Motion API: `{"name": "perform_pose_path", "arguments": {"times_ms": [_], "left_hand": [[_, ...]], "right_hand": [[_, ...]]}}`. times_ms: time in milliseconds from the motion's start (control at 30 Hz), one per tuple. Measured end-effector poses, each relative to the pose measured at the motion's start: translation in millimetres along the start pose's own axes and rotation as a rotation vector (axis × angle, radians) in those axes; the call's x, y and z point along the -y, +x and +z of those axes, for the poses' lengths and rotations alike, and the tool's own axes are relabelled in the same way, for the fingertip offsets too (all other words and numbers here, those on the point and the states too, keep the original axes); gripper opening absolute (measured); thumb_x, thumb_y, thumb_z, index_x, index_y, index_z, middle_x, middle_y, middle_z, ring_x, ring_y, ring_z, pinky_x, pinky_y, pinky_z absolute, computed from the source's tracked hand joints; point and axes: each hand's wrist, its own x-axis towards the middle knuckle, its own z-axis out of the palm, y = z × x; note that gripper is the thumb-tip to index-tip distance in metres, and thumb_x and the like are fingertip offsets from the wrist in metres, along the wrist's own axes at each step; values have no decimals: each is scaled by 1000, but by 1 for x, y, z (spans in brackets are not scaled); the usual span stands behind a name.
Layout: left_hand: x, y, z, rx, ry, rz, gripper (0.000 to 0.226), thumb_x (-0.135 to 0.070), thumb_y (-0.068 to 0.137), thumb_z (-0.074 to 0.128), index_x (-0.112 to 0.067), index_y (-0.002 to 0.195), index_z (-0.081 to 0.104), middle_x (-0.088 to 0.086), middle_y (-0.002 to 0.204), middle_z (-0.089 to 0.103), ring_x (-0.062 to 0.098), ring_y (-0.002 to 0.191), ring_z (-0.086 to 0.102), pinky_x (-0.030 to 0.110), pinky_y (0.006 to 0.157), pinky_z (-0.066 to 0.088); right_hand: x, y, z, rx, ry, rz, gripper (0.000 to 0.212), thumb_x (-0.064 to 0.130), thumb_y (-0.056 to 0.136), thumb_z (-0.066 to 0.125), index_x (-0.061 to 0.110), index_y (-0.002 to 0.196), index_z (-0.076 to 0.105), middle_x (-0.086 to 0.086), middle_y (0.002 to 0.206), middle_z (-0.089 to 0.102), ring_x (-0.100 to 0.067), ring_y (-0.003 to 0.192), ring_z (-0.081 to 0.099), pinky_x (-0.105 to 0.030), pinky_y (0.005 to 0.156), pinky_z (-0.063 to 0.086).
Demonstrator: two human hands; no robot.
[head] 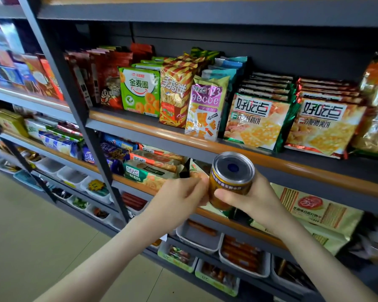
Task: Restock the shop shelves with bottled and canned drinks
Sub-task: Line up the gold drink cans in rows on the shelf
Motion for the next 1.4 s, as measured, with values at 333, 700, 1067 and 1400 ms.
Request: {"name": "perform_pose_path", "arguments": {"times_ms": [333,700,1067,1400], "left_hand": [[25,18,29,-321,865,940,79,-21,96,52,-12,154,-1,11,161,1,25,149,2,49,120,10],[13,19,28,-266,657,960,59,-34,87,67,-4,132,43,17,134,56,26,130,44,37,115,30],[-26,26,7,336,-711,-385,67,-67,61,59,-13,100,66,10,84,73,21,69,69,29,60,56],[-46,33,-9,425,-953,-262,52,-55,81,55,-9,104,65,12,86,71,23,68,67,29,61,56]], "right_hand": [[1,-7,-2,74,438,295,51,61,74,50,40,119,60,15,108,72,-6,102,68,-28,82,56],[4,-12,-22,141,210,494,42,63,86,36,36,106,63,1,102,74,-16,94,71,-34,87,55],[12,-16,-19,-33,118,134,54,50,75,60,38,127,46,12,116,65,-3,108,62,-36,101,47],[46,-7,-21,-6,-146,-52,93,74,57,74,65,134,23,34,141,37,6,134,35,-35,107,41]]}}
